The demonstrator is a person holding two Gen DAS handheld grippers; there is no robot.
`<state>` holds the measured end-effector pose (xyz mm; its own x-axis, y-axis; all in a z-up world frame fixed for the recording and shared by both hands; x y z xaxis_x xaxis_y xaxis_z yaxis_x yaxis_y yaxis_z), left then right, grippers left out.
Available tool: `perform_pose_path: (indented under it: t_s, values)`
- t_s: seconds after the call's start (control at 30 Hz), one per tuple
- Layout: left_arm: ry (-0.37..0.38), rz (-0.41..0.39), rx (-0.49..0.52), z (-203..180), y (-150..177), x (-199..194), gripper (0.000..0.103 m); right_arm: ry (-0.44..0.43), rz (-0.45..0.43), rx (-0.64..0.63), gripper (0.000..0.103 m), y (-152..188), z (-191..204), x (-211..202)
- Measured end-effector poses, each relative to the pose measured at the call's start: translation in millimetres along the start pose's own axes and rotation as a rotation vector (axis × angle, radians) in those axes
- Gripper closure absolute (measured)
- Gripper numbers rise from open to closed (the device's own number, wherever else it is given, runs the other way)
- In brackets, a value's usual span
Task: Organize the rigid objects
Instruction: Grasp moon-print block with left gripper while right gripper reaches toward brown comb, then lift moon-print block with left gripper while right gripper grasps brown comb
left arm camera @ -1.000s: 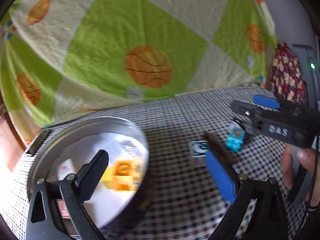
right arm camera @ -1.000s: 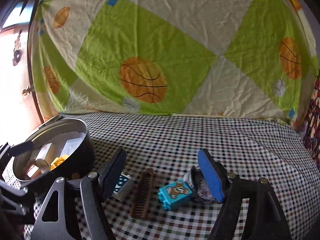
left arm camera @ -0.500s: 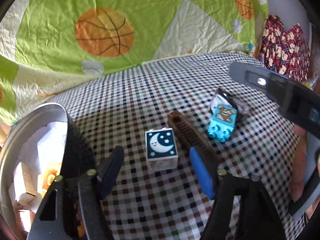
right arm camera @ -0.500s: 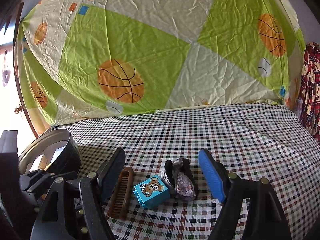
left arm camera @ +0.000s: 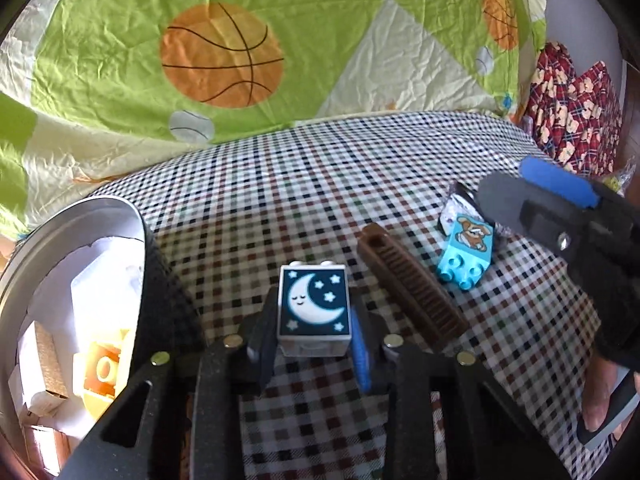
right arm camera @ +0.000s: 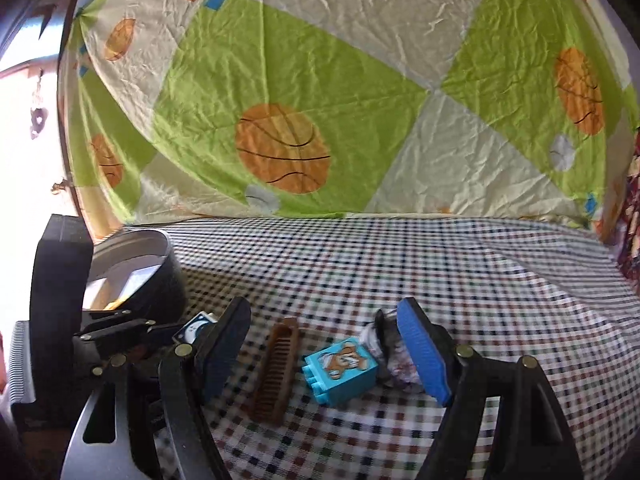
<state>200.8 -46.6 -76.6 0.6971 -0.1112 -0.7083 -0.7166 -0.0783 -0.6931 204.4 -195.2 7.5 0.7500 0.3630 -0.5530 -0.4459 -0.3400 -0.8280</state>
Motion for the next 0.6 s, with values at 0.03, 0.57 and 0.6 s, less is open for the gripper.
perform_pose_path:
  t_s: [0.03,0.57,0.6]
  values:
    - [-0.002,-0.002,0.003,0.3,0.3,-0.5,0.073,-0.015,0.006,-0.002,0.025,0.9,3.0,1.3]
    - [-0.017,0.001,-0.06,29.0,6.0,-6.4,0.073,-0.152,0.206,-0.046,0.043,9.0,34.7,37.9]
    - [-0.017,0.001,-0.06,29.0,6.1,-6.4,0.073,-0.151,0.22,-0.048,0.043,9.4,34.8,40.9]
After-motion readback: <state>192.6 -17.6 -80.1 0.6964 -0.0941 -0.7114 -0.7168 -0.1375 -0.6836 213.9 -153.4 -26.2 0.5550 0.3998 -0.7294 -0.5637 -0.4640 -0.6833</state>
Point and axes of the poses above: each gripper's, at about its wrist camera, not at the fingertips, and x roughly the way its jaws point, z to its left, y to its underside, the point moved 3 cm from there along x, roughly the way its jaws point, and after that the axes turned 14 degrees about -x, right-handed, at the moved point
